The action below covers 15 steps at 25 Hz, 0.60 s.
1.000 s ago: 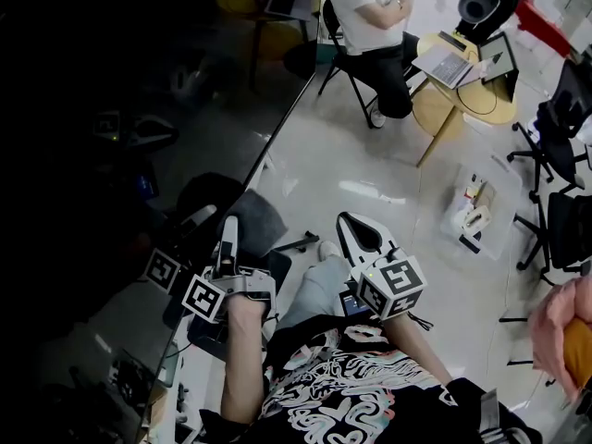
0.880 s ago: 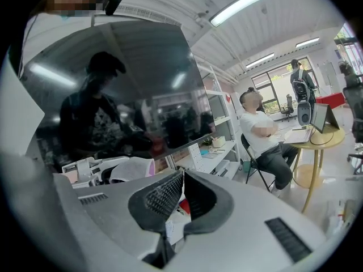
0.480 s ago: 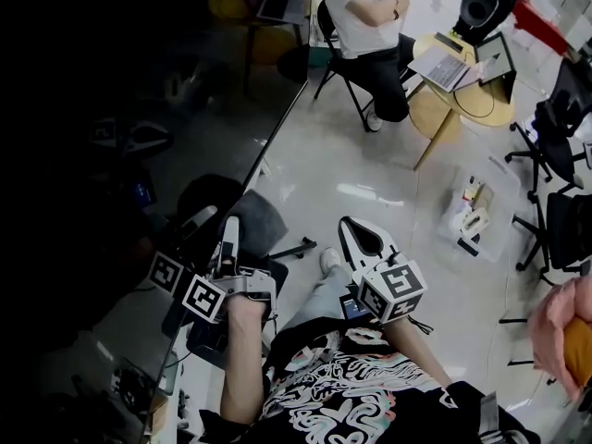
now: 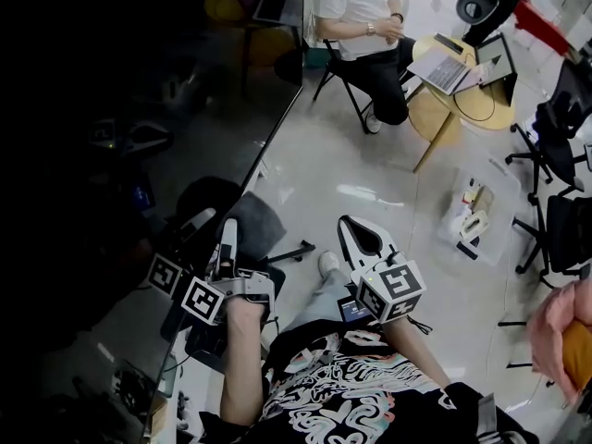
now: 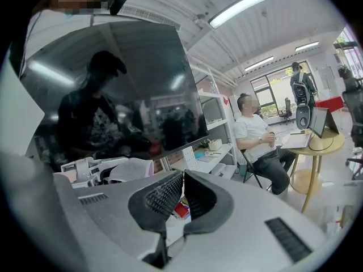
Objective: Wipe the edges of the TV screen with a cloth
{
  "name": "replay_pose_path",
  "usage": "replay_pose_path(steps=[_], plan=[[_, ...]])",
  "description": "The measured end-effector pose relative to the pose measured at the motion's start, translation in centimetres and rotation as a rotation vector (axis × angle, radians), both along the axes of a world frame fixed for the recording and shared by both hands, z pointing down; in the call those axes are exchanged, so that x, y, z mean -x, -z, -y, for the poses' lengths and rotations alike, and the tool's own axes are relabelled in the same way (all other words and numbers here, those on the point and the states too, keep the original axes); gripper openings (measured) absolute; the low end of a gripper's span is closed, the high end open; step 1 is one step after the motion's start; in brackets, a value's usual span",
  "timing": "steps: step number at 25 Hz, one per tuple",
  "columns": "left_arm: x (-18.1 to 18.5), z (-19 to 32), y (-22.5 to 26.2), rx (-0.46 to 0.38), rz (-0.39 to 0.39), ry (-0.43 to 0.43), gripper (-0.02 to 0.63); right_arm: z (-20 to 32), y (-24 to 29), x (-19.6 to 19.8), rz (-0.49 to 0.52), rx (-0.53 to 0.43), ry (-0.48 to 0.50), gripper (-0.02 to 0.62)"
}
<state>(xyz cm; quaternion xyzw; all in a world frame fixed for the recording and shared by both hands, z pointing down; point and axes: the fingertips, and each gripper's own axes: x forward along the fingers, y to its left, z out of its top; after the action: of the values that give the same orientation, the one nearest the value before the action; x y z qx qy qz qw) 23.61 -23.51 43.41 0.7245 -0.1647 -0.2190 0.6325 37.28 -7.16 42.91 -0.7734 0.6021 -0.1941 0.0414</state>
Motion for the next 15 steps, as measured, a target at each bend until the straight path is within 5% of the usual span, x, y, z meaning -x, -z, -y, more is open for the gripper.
replay_pose_path(steps=[15], plan=[[-4.2, 1.0, -0.4, 0.021, 0.017, -0.010, 0.140, 0.0, 0.5, -4.7, 0.003, 0.012, -0.038, 0.032]])
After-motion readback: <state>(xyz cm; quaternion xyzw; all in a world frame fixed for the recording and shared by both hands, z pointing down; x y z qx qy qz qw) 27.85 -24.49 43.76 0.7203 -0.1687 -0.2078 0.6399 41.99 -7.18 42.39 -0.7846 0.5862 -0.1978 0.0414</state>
